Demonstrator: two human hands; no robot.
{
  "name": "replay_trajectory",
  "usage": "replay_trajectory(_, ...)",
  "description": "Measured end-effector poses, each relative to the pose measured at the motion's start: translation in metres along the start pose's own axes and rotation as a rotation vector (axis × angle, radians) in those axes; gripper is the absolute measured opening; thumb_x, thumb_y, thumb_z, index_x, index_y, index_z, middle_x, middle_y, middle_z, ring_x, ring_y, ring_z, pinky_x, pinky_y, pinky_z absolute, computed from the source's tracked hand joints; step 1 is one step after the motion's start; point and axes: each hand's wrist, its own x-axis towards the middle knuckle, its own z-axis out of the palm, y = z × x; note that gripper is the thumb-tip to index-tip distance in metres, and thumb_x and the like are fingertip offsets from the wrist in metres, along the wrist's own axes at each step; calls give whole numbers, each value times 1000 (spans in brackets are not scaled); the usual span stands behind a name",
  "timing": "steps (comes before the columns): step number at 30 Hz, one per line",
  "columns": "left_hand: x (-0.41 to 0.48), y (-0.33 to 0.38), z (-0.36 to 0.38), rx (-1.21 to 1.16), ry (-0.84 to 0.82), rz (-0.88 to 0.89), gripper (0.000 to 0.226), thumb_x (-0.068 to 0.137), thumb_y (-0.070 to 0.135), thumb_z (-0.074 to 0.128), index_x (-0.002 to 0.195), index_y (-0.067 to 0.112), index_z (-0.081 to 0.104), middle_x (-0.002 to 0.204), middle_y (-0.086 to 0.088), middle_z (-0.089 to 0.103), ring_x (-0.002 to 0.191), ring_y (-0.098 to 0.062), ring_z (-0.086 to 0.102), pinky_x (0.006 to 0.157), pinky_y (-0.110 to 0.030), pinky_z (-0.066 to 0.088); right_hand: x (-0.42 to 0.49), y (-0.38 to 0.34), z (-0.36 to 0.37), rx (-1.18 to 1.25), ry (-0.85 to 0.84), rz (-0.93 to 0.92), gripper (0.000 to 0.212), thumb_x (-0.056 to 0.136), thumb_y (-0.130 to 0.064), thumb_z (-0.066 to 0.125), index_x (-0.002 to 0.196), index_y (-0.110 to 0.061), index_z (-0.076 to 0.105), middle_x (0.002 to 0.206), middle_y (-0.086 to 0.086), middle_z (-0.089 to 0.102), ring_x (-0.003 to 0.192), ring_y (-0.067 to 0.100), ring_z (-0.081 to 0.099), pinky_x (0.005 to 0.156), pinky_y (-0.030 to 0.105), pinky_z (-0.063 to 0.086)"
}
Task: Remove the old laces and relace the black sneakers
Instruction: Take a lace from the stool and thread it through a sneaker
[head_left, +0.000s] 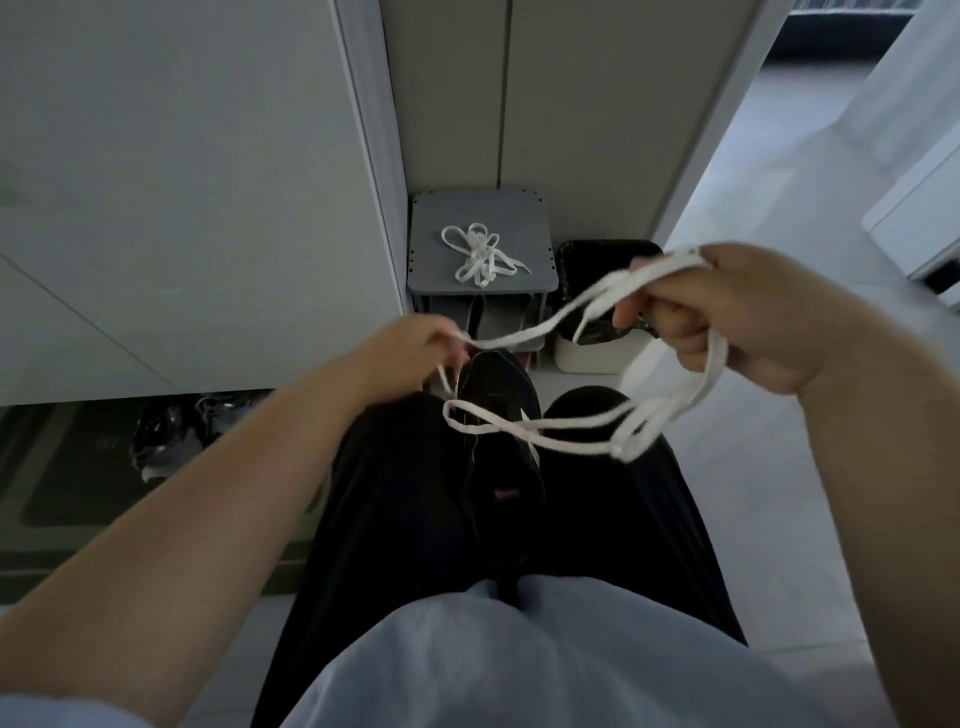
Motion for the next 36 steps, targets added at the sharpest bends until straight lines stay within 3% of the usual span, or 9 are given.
replay_trajectory(7, -16, 34, -73, -314, 120, -115, 30, 98, 15, 35, 79, 11, 57, 69, -5, 60, 61, -13, 58, 59, -23, 49, 6, 79, 24, -209, 113, 344, 18, 95, -22, 50, 93, -18, 67, 59, -1, 46, 54, 13, 38, 52, 23, 33)
replay_trajectory(11, -17, 61, -66, -500, -30, -78, 18, 96, 12, 43, 109, 10, 56, 71, -5, 62, 62, -9, 62, 57, -19, 52, 2, 90, 35, -207, 151, 129, 20, 93, -18, 51, 105, -26, 66, 70, -1, 54, 52, 1, 47, 54, 15, 42)
replay_trajectory(13, -16, 69, -57, -666, -112, -53, 34, 94, 7, 45, 127, 16, 45, 74, -6, 63, 65, -10, 65, 59, -19, 53, -1, 89, 34, -272, 146, 63, 18, 88, -16, 60, 100, -27, 66, 75, -9, 59, 54, -6, 52, 54, 8, 41)
replay_trajectory(20, -15, 44, -26, -793, -174, -123, 56, 92, -1, 46, 140, 26, 32, 87, -13, 62, 72, -16, 64, 67, -25, 58, -12, 97, 22, -270, -36, 128, 72, 76, -1, 72, 130, -36, 38, 89, -4, 52, 66, 6, 48, 61, 19, 45)
replay_trajectory(23, -23, 9, -6, -719, -141, -317, 56, 89, -3, 51, 138, 19, 35, 89, -12, 57, 72, -18, 61, 64, -23, 58, -16, 99, 19, 41, 28, 106, 52, 80, -16, 70, 126, -28, 51, 94, -4, 63, 81, 5, 58, 80, 26, 42)
replay_trajectory(26, -35, -22, 8, -590, -121, -392, 58, 85, -4, 59, 135, 15, 38, 99, -12, 55, 84, -19, 61, 72, -24, 58, -14, 96, 19, -1, 273, 43, 20, 93, -21, 54, 109, -23, 65, 87, -10, 71, 83, 8, 59, 81, 27, 45)
replay_trajectory(30, -44, -34, 9, -121, -91, -257, 68, 78, 17, 73, 134, 32, 37, 127, -4, 47, 107, -17, 55, 96, -34, 46, -9, 96, 21, -105, 340, 33, 15, 93, -15, 55, 94, -22, 69, 74, -9, 72, 69, 4, 65, 68, 18, 49)
replay_trajectory(33, -48, -31, 11, 257, 14, -139, 71, 75, 30, 75, 136, 36, 39, 142, 0, 24, 132, -21, 25, 111, -41, 27, -6, 106, 25, -284, 287, 99, 18, 94, -14, 51, 97, -24, 66, 85, -7, 70, 73, 9, 68, 70, 27, 54)
replay_trajectory(36, -51, -23, 18, 338, 84, 155, 42, 79, 31, 70, 119, 33, 58, 129, 7, 42, 123, -12, 32, 108, -38, 27, -1, 119, 29, -558, 243, 125, 29, 95, -12, 46, 108, -29, 65, 104, -6, 61, 93, 16, 62, 75, 27, 47)
